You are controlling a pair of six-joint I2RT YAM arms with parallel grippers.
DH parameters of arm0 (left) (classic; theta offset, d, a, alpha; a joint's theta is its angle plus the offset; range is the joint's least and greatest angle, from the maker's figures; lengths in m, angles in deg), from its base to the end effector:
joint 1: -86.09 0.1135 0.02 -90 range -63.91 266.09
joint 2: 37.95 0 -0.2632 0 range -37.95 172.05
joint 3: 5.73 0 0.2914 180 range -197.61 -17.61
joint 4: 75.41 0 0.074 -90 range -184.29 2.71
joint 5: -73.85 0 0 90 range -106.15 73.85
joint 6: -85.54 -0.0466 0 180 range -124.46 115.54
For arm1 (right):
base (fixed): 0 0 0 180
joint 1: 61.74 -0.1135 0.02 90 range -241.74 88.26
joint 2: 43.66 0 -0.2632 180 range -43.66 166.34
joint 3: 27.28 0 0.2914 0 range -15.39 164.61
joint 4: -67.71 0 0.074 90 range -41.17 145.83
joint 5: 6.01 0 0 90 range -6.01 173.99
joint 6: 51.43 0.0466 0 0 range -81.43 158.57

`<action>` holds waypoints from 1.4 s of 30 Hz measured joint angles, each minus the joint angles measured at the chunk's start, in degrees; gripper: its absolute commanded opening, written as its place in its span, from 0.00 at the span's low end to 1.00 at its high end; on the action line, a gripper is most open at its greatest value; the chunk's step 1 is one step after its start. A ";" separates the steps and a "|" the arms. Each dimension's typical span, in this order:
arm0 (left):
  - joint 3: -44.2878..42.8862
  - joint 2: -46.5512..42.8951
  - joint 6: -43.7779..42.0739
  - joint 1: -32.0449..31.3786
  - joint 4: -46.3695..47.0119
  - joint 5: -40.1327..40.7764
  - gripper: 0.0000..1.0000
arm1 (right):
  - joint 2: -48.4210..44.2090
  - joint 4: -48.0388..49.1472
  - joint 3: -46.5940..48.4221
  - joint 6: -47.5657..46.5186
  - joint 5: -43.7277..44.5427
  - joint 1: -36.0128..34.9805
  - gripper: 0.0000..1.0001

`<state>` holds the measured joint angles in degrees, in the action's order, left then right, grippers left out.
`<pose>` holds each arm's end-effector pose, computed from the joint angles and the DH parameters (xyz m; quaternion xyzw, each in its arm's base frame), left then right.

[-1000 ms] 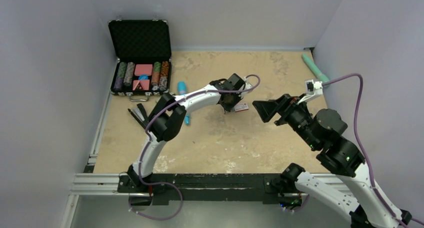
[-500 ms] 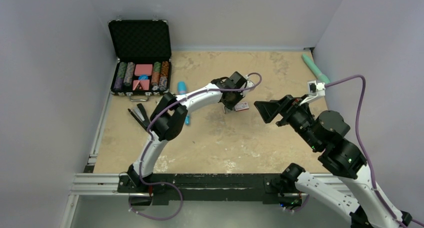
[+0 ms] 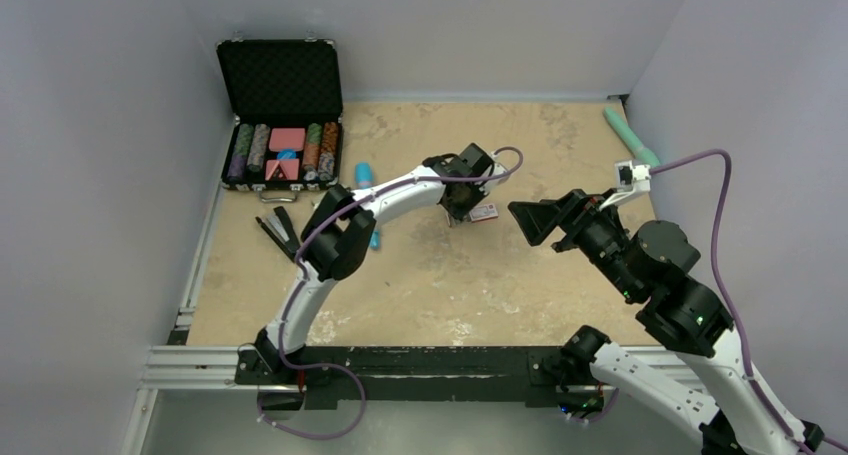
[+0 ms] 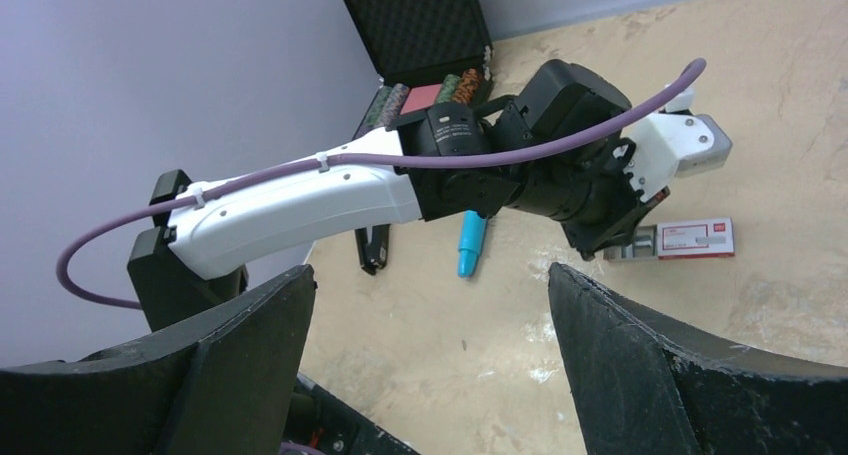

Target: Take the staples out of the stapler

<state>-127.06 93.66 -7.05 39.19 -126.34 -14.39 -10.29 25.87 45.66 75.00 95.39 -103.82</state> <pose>0.3697 -0.3930 0.1526 0.4019 0.8812 -0.0800 0.2358 0.1134 0.0899 0.4392 0.0334 0.7199 0.3809 0.5792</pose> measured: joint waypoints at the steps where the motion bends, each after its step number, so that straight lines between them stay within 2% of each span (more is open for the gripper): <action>1: 0.59 -0.48 0.02 0.00 0.17 0.04 0.21 | 0.00 0.02 0.00 -0.02 0.00 0.00 0.92; 4: 3.19 -3.48 0.46 0.00 -0.15 0.20 0.35 | 0.44 0.04 0.02 -0.09 0.24 0.00 0.93; 8: 7.63 -10.82 2.16 0.00 0.37 0.22 0.48 | 3.23 -0.04 1.07 -0.13 2.05 0.00 0.96; 11: 9.75 -16.09 4.04 0.00 0.94 0.24 0.74 | 7.04 -0.85 3.23 -0.02 3.98 0.00 0.98; 12: 10.45 -17.75 4.70 0.00 1.27 0.24 0.76 | 8.33 -1.20 4.00 0.02 4.66 0.00 0.99; 16: 14.67 -22.69 8.33 0.00 3.52 0.66 0.77 | 12.37 -3.91 6.99 0.68 7.72 0.46 0.99; 18: 17.38 -24.02 10.80 0.00 4.57 1.44 0.72 | 14.43 -5.09 8.79 0.63 8.11 2.08 0.99; 21: 21.40 -25.00 14.62 0.24 5.81 2.43 0.65 | 17.81 -5.14 10.91 -0.24 6.54 7.17 0.99; 26: 28.22 -26.82 21.75 1.68 8.76 4.68 0.60 | 24.06 -3.80 11.06 -2.21 2.38 16.41 0.98; 30: 33.31 -29.64 26.64 2.95 11.96 6.21 0.52 | 32.26 -0.11 10.29 -3.61 -3.37 23.56 0.93; 33: 34.75 -32.00 28.81 3.37 13.66 6.95 0.51 | 38.84 2.40 9.25 -4.13 -6.56 28.00 0.92; 37: 35.82 -34.27 29.75 3.45 16.50 7.45 0.49 | 47.74 4.07 9.09 -4.59 -7.98 30.95 0.75; 38: 36.22 -34.73 29.88 3.52 17.14 7.43 0.48 | 49.55 4.44 8.98 -4.83 -8.00 31.15 0.68; 40: 36.59 -34.91 29.97 3.67 17.79 7.37 0.45 | 52.57 4.46 8.96 -5.60 -7.65 31.17 0.40; 41: 36.89 -34.88 29.97 3.87 18.27 7.34 0.43 | 54.23 4.44 8.96 -6.23 -6.95 31.17 0.29; 42: 37.18 -34.88 30.01 4.04 18.38 7.32 0.42 | 55.74 4.39 8.96 -6.93 -6.14 31.10 0.24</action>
<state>-89.88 58.77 22.96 43.24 -107.96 -7.07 45.44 30.26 54.62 68.07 89.25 -72.72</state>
